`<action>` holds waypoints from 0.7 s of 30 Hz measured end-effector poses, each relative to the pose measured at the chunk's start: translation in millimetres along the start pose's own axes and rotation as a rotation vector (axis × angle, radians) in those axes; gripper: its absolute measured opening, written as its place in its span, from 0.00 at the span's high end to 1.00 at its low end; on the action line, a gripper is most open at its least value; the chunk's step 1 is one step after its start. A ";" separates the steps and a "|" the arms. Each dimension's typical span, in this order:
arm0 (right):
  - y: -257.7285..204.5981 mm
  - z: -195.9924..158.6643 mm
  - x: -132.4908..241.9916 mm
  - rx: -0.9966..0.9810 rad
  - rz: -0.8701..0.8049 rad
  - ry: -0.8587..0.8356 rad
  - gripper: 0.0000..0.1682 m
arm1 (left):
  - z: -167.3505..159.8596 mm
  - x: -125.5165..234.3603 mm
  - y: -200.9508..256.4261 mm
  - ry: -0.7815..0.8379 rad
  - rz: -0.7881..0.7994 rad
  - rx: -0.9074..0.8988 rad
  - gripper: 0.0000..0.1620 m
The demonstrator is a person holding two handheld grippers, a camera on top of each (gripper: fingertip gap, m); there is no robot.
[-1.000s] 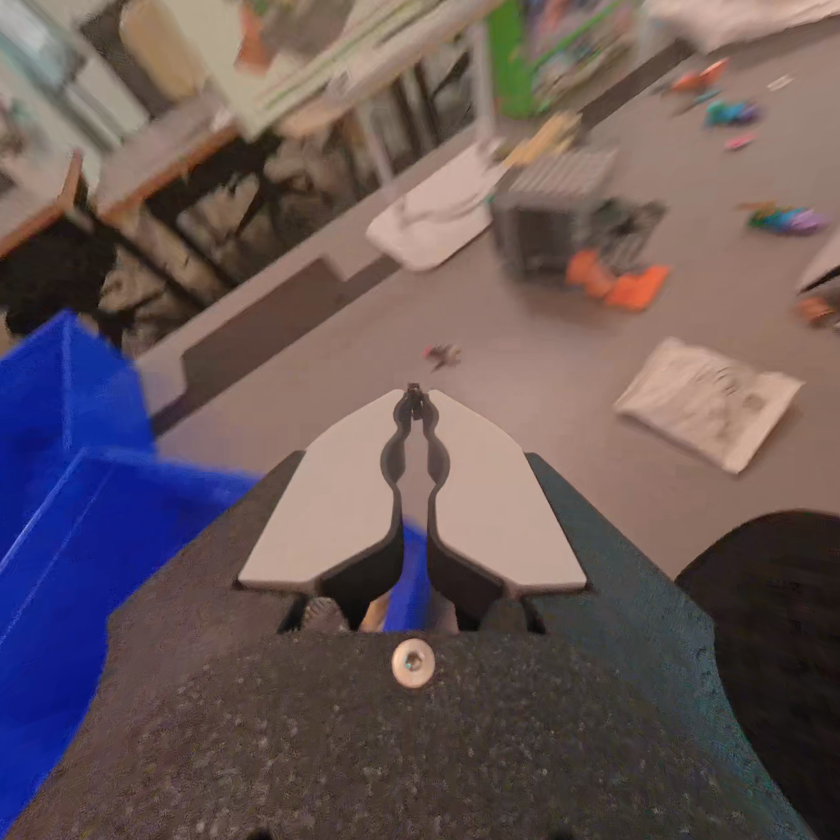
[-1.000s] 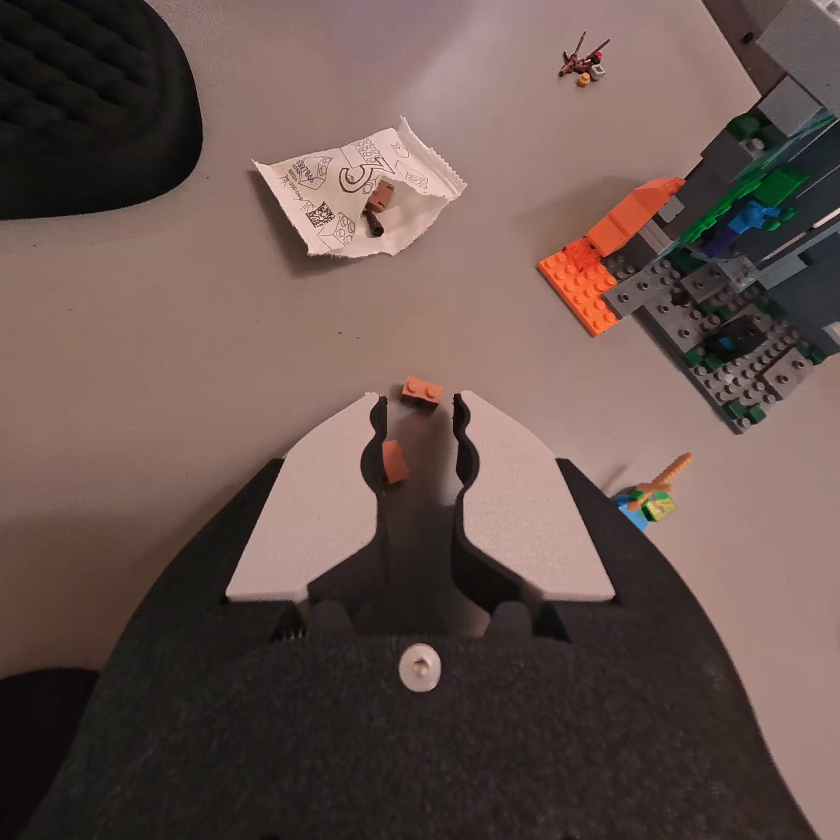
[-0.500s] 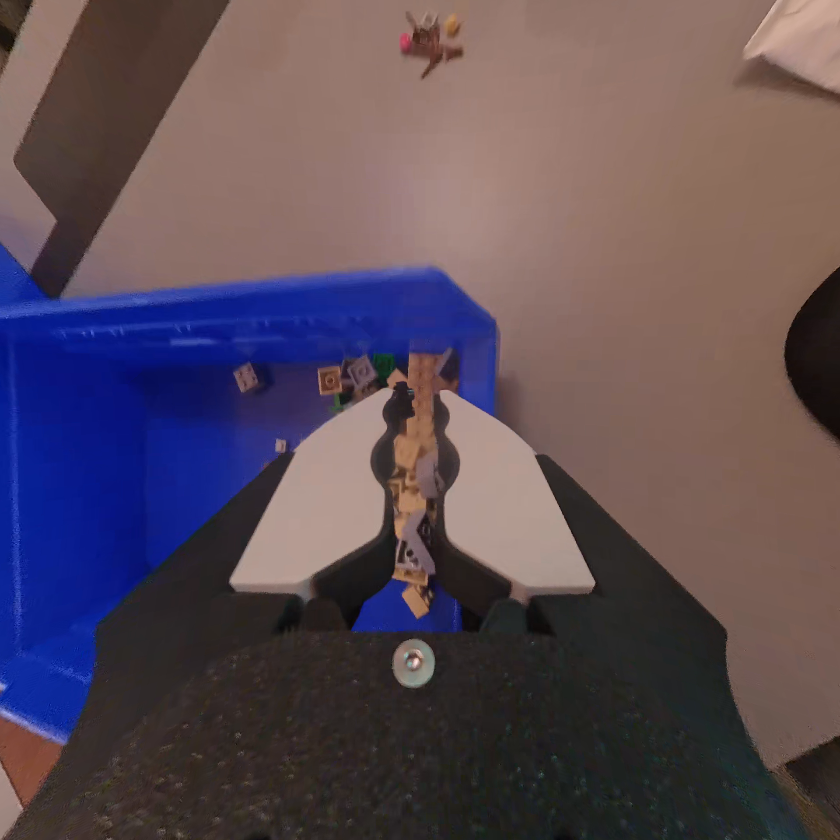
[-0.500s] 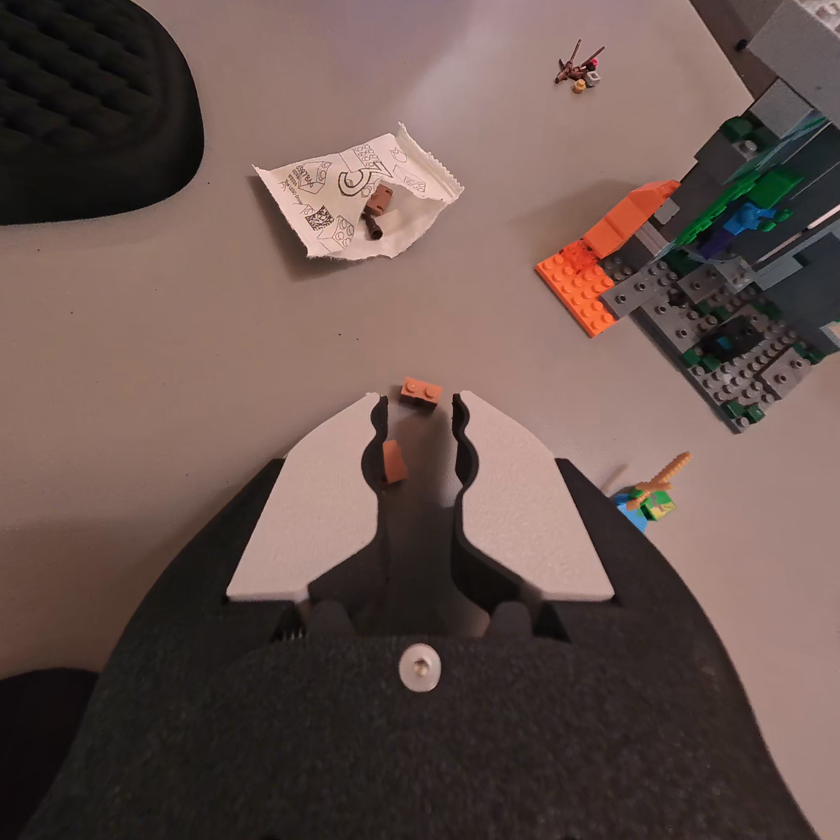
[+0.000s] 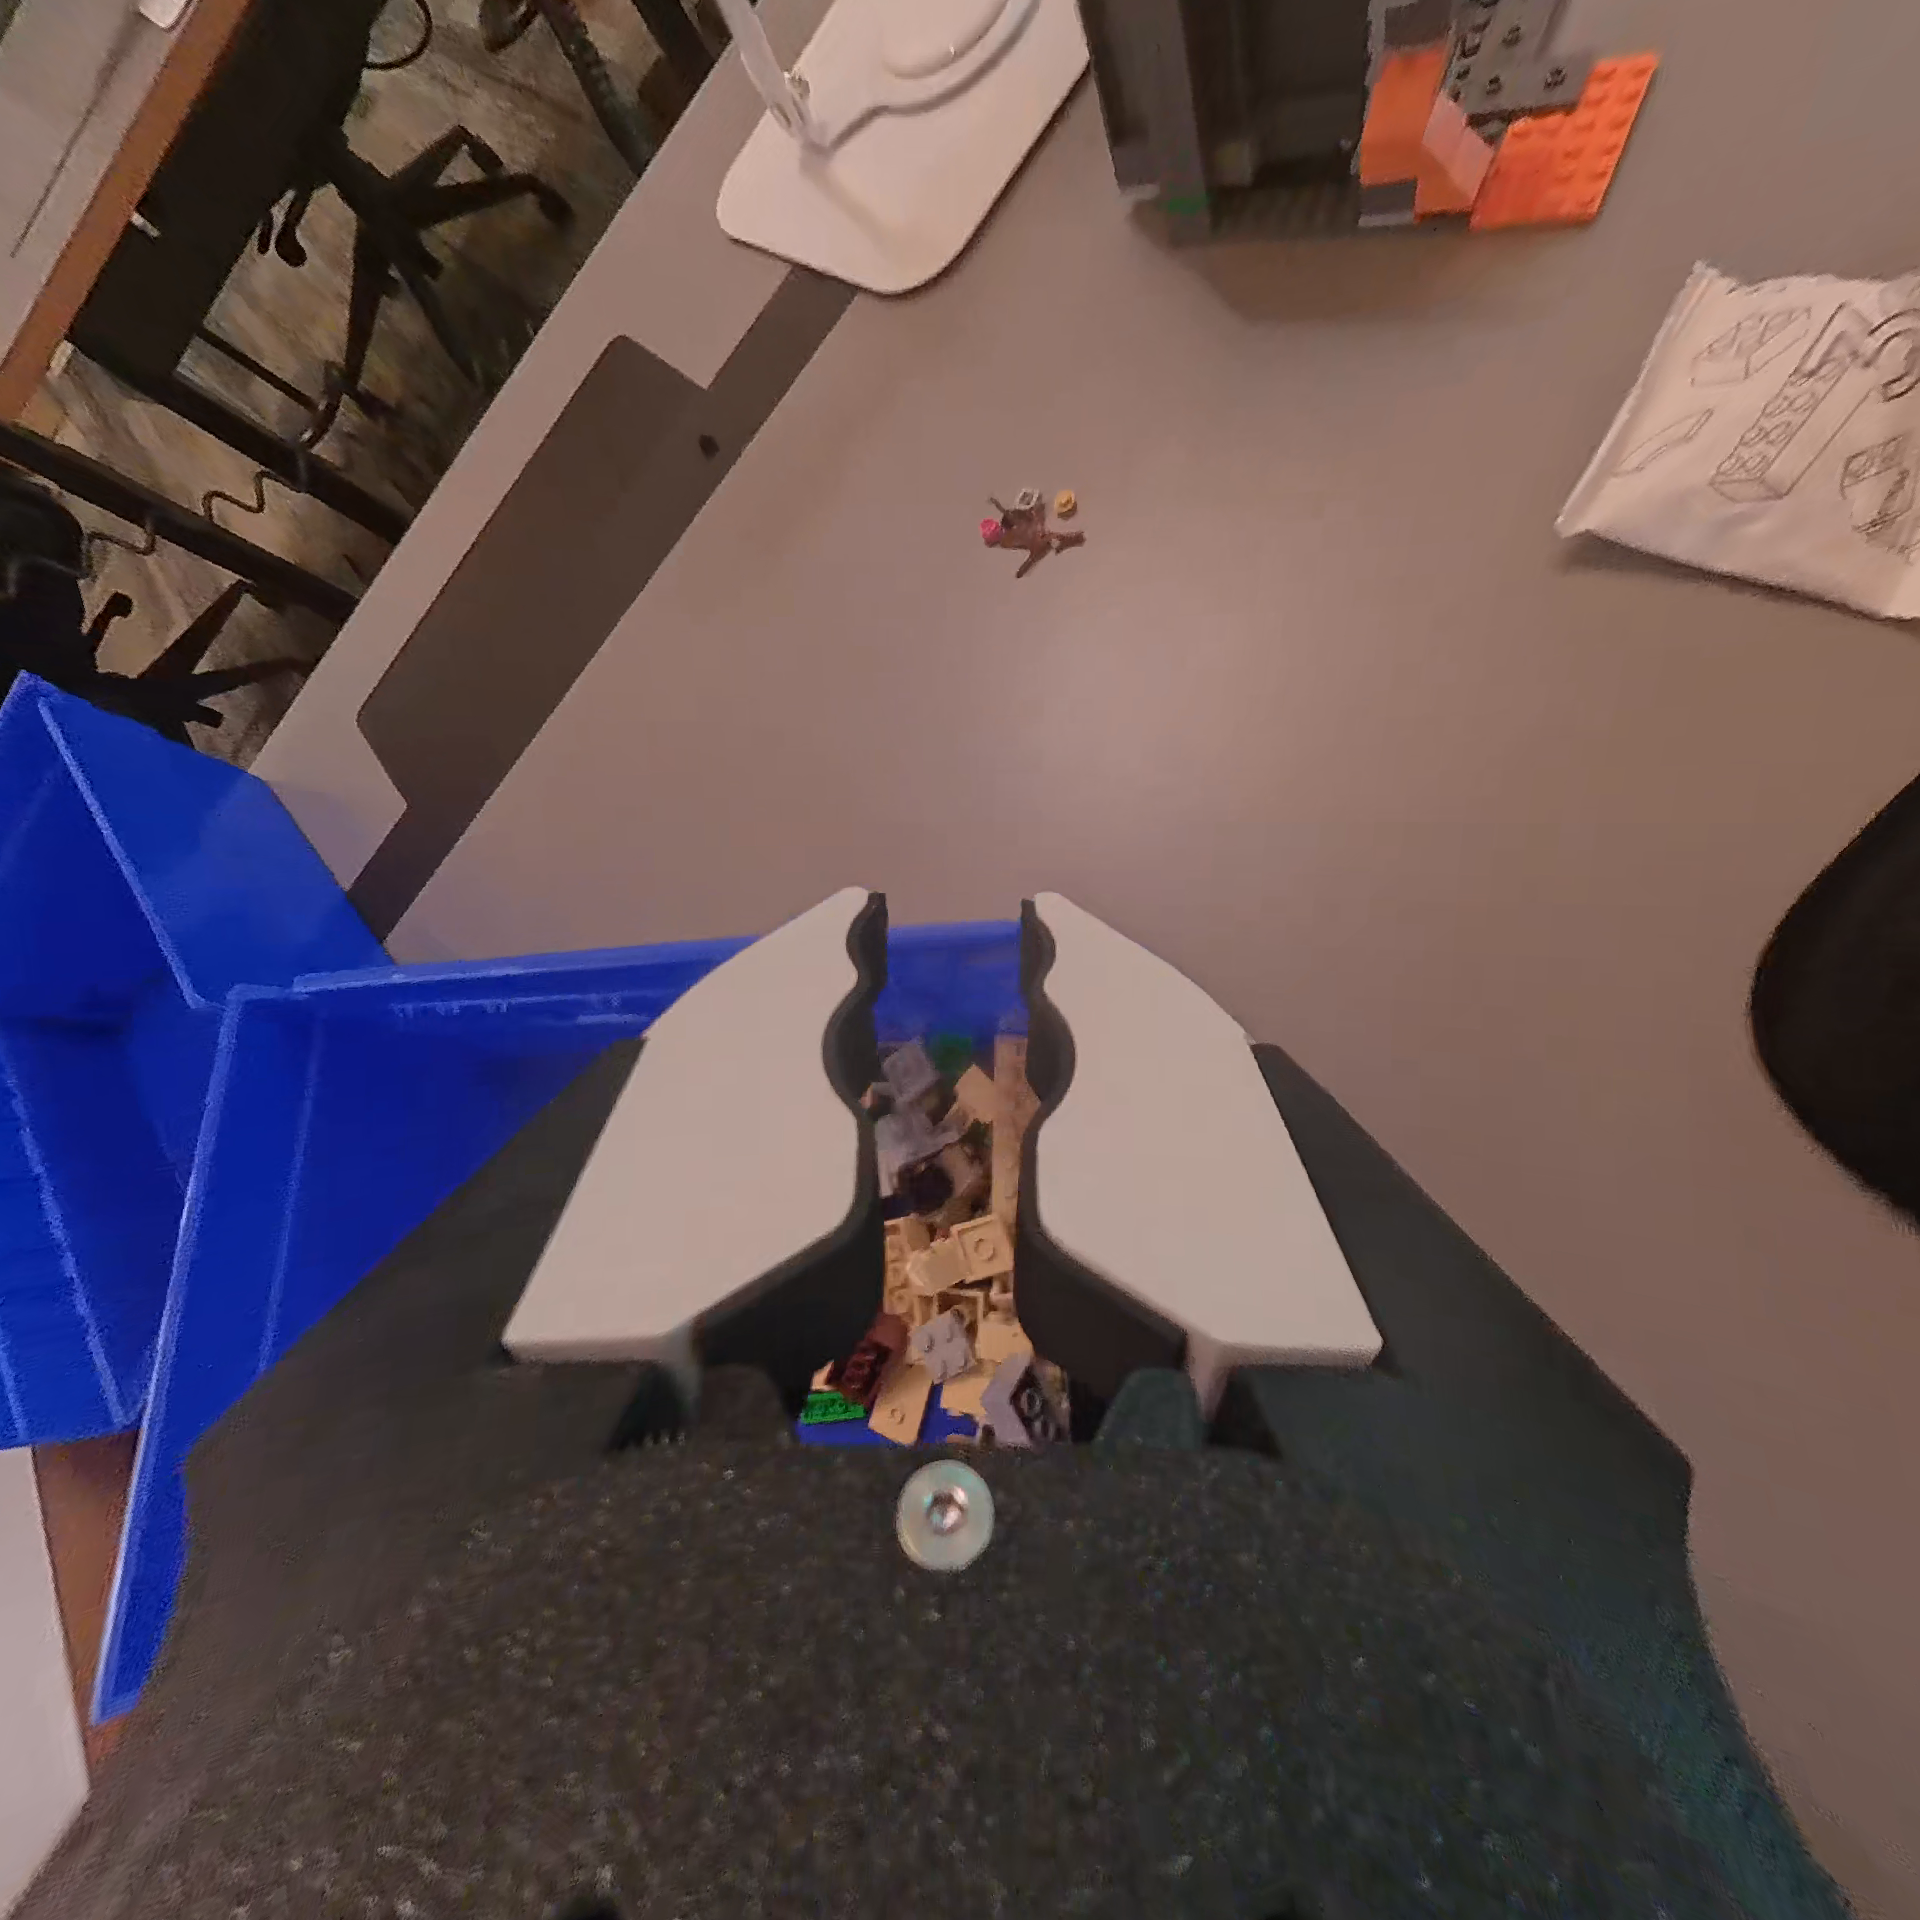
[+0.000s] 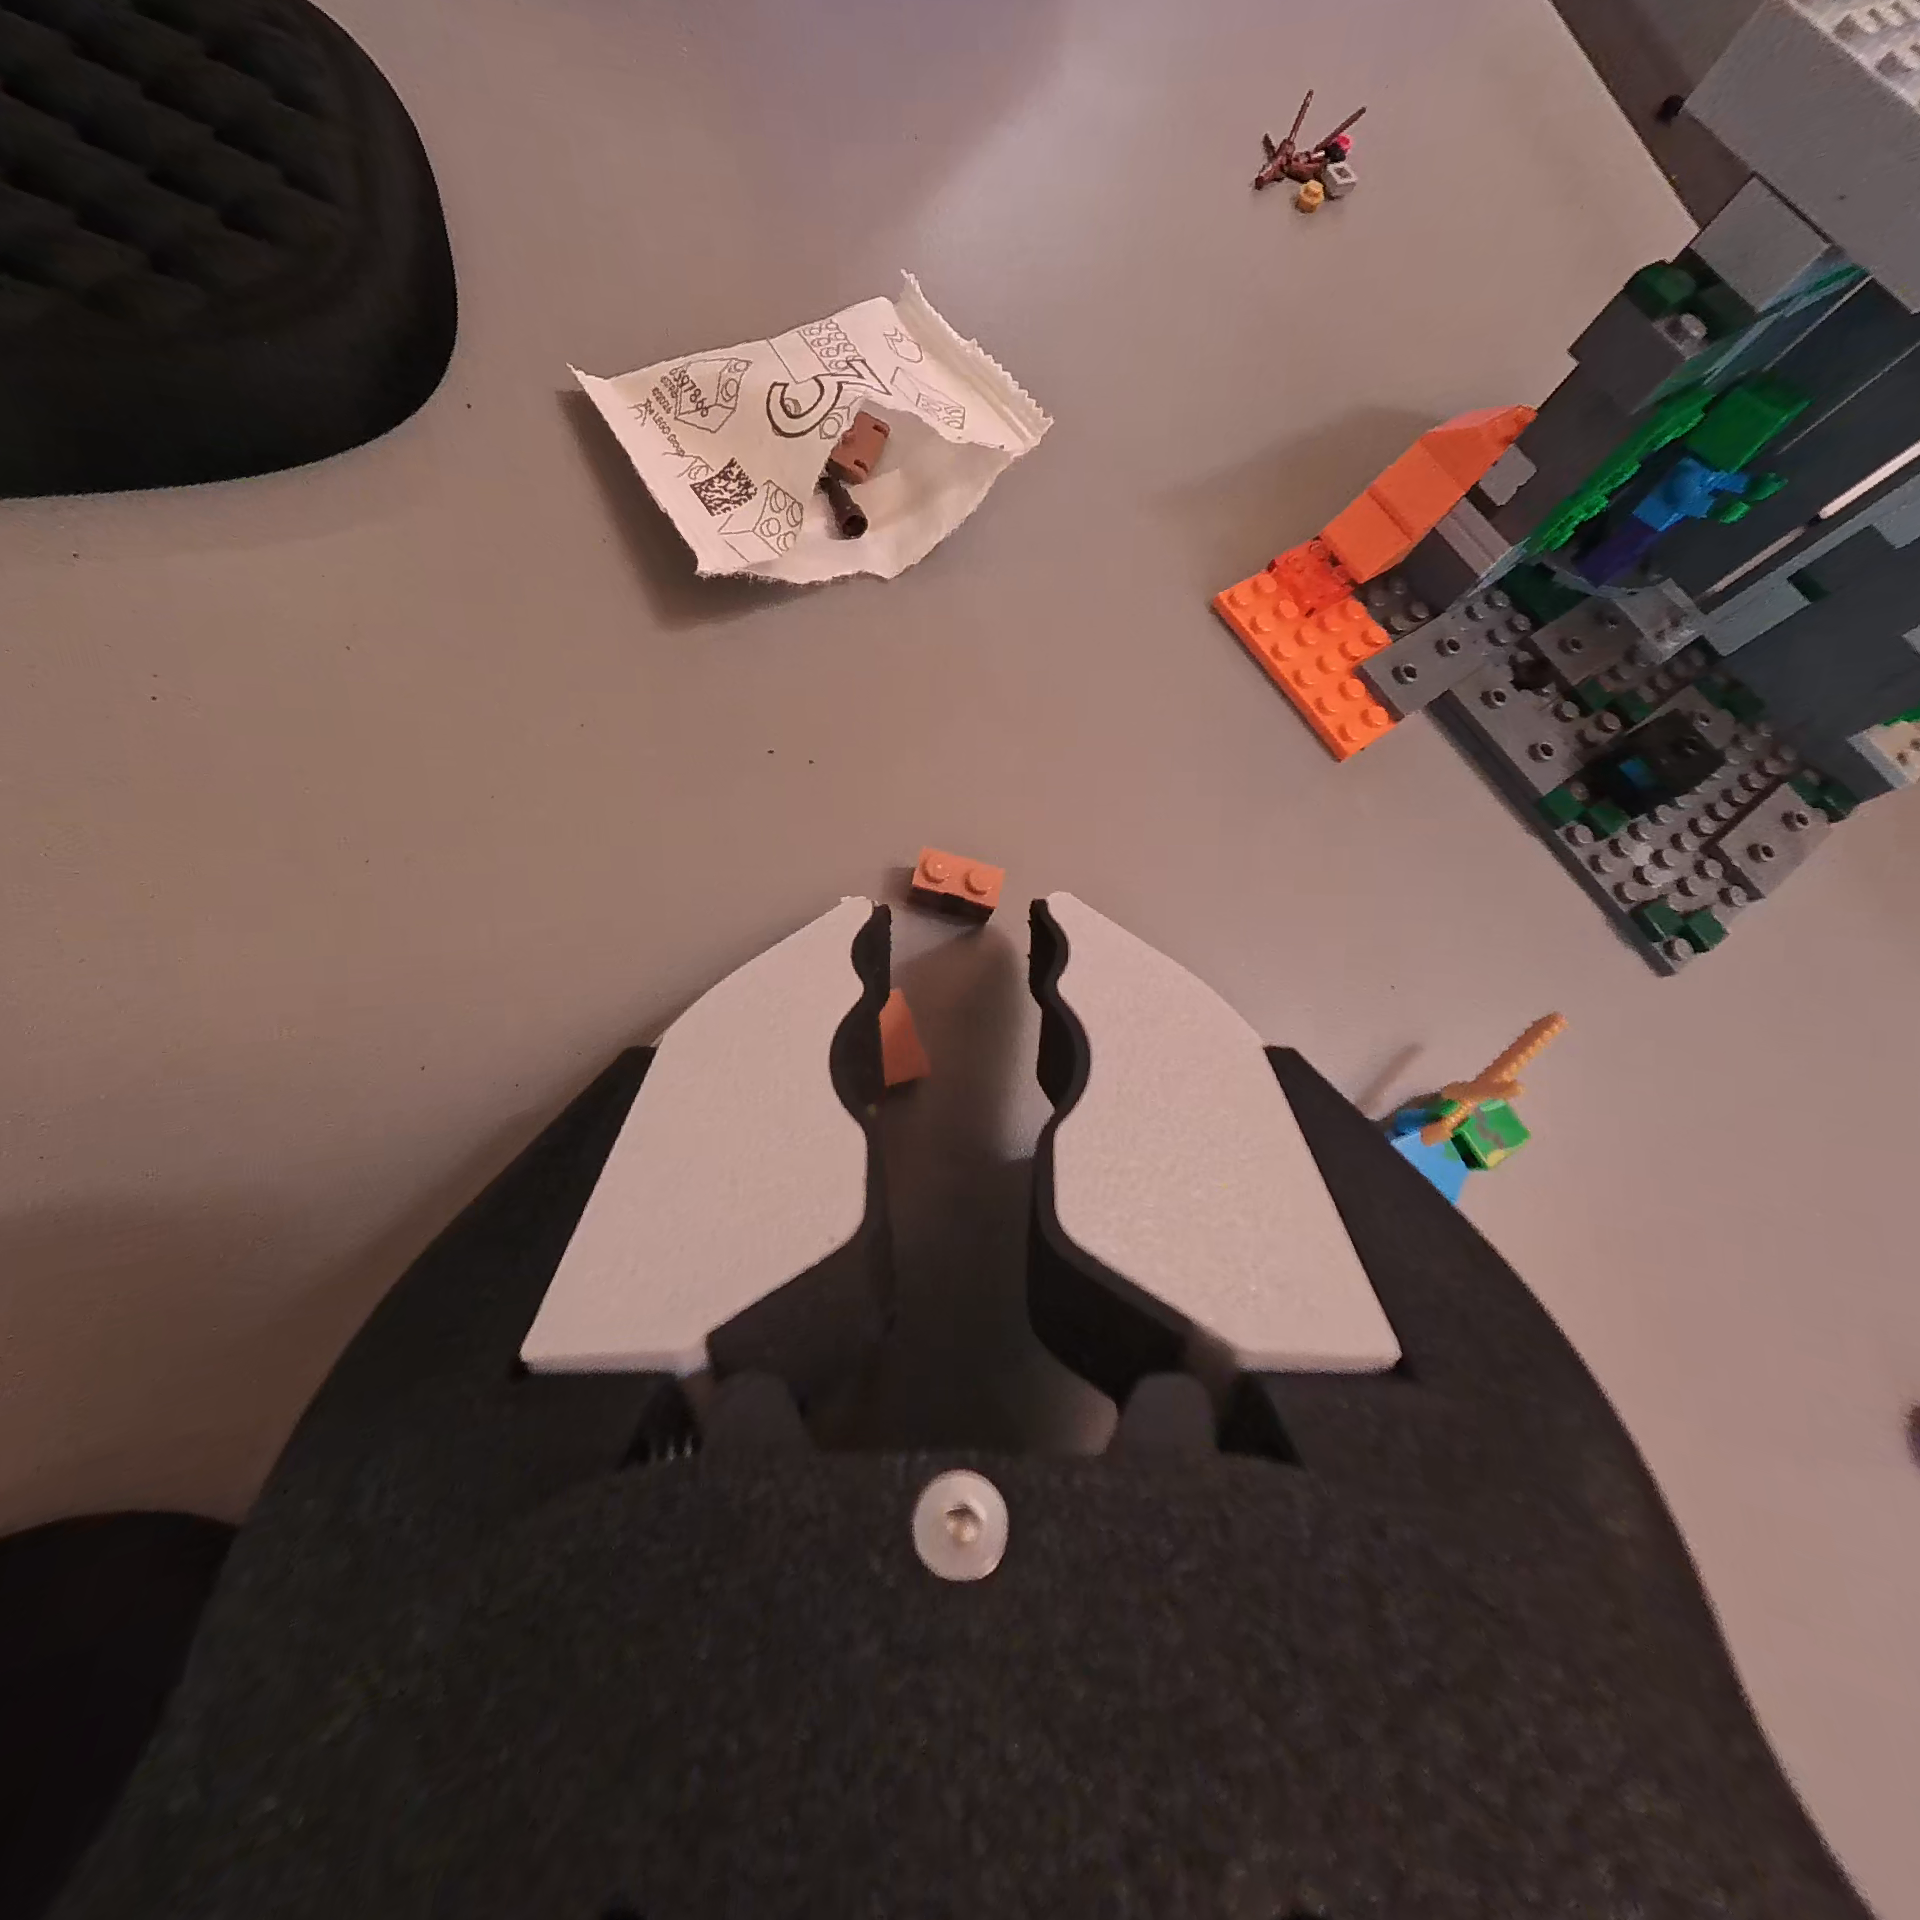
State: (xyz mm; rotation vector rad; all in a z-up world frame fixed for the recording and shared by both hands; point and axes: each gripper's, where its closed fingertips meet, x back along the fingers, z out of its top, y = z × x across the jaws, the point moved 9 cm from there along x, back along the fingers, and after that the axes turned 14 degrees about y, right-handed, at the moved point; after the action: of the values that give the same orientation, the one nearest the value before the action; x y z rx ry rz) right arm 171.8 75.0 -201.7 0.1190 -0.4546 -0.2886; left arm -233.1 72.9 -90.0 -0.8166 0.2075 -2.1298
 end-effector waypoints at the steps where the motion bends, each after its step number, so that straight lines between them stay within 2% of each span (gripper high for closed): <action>1: 0.1 0.0 0.0 -0.002 0.000 -0.001 0.85 | 3.6 -0.3 4.5 0.013 -0.009 0.002 0.86; 6: -0.1 -0.2 0.4 -0.007 0.011 0.000 0.84 | 29.4 -21.8 55.7 0.077 -0.164 -0.014 0.87; 13: 2.5 -2.6 8.2 -0.035 0.051 0.019 0.81 | 70.0 -93.0 154.8 0.154 -0.464 -0.065 0.87; 17: 3.8 -5.3 15.2 -0.055 0.062 0.029 0.81 | 92.8 -131.0 194.4 0.180 -0.545 -0.064 0.88; 21: 6.3 -9.1 25.6 -0.071 0.059 0.044 0.81 | 102.2 -162.1 214.5 0.117 -0.566 -0.060 0.88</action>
State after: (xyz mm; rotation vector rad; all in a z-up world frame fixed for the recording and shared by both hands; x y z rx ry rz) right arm 199.5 73.8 -198.0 0.0426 -0.4030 -0.2434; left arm 41.2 69.6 -176.4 -0.8571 0.1073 -2.7168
